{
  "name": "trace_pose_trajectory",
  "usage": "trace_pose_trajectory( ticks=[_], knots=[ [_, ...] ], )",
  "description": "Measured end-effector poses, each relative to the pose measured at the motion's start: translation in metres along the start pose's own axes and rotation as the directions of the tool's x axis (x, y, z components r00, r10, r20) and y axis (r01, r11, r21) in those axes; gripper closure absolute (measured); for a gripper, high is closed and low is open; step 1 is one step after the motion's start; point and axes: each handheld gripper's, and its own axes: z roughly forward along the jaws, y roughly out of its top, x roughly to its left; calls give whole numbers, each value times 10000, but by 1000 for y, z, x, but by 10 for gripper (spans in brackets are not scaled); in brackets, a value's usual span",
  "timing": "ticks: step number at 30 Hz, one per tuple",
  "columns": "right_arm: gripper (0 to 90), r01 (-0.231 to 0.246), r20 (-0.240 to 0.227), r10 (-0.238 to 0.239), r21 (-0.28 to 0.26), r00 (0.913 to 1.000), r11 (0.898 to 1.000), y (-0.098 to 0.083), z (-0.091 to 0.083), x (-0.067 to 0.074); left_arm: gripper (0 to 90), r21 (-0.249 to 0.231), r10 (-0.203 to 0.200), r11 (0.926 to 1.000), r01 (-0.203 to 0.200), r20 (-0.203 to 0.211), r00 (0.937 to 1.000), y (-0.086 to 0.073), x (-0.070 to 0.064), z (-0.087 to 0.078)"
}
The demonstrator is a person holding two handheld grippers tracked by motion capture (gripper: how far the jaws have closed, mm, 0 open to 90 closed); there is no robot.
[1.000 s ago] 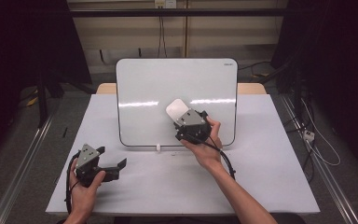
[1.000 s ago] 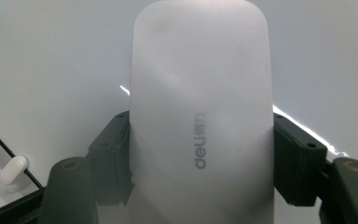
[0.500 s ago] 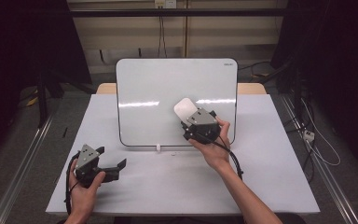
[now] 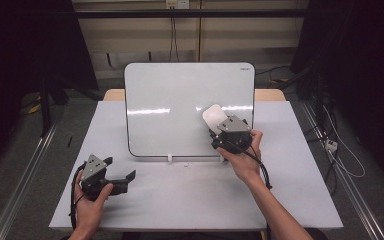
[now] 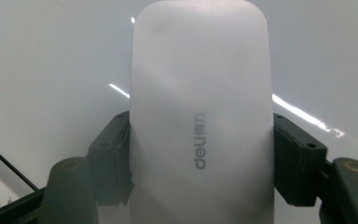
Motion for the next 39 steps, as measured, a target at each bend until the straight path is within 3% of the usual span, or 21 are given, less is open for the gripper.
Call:
trace_pose_trajectory(
  ticks=[23,34,39],
  knots=[
    [316,-217,995,193,227,9949,9995,-34,-22,-27,51,-166,-144,9998,141,-209,9997,0,1,-4],
    [316,-355,960,314,418,9949,9985,-46,-22,-29,51,-58,-16,10000,15,-202,9998,1,-1,-2],
    [316,-131,976,83,482,9952,9988,-46,-18,-24,51,-177,-81,9998,77,-249,9997,1,-1,-4]
  ],
)
